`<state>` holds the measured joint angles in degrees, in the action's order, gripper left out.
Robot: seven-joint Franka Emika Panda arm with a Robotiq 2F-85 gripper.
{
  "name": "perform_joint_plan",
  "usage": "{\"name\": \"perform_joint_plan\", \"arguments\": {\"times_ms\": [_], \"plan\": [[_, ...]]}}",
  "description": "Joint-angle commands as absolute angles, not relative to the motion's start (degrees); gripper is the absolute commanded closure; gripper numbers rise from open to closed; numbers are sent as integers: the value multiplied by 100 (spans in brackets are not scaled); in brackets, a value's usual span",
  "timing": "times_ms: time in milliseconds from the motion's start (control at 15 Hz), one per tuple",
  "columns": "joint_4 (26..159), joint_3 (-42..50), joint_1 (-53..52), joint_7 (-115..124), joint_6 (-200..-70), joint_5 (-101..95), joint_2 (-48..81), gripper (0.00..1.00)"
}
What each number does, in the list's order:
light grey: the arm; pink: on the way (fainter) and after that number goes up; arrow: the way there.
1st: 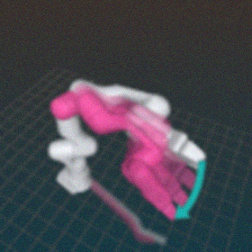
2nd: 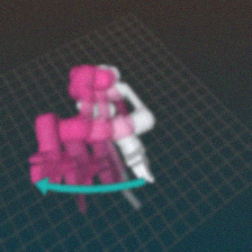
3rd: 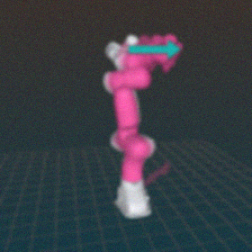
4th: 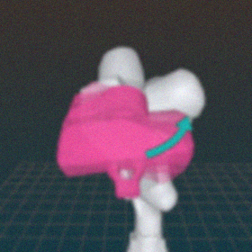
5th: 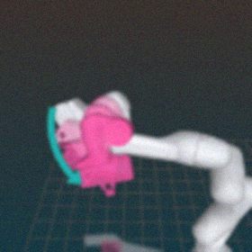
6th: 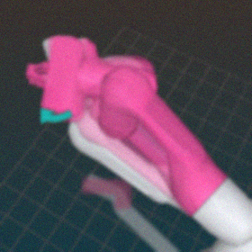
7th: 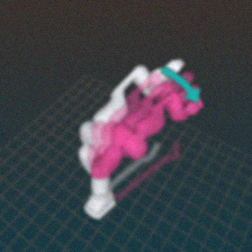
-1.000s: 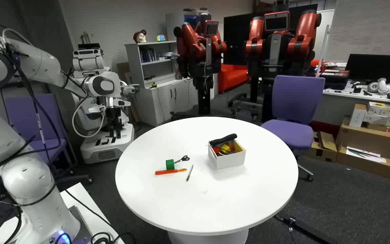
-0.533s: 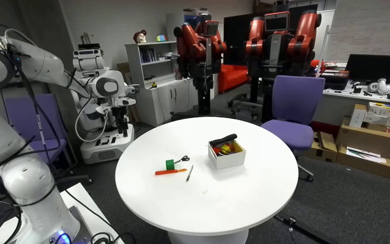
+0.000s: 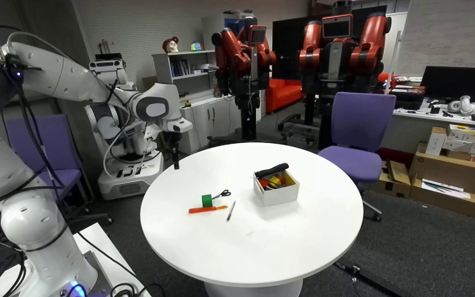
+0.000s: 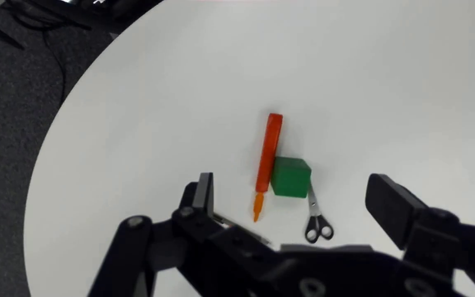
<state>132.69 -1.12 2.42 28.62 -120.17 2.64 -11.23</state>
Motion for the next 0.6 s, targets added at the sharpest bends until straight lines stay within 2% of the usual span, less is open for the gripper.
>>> {"name": "perform_joint_plan", "arguments": {"times_ms": [0,533], "plan": [[12730,361,633,2856,-12205,670,-669,0],[11792,1022,1013,3132,-13898,1982,812,0]]}}
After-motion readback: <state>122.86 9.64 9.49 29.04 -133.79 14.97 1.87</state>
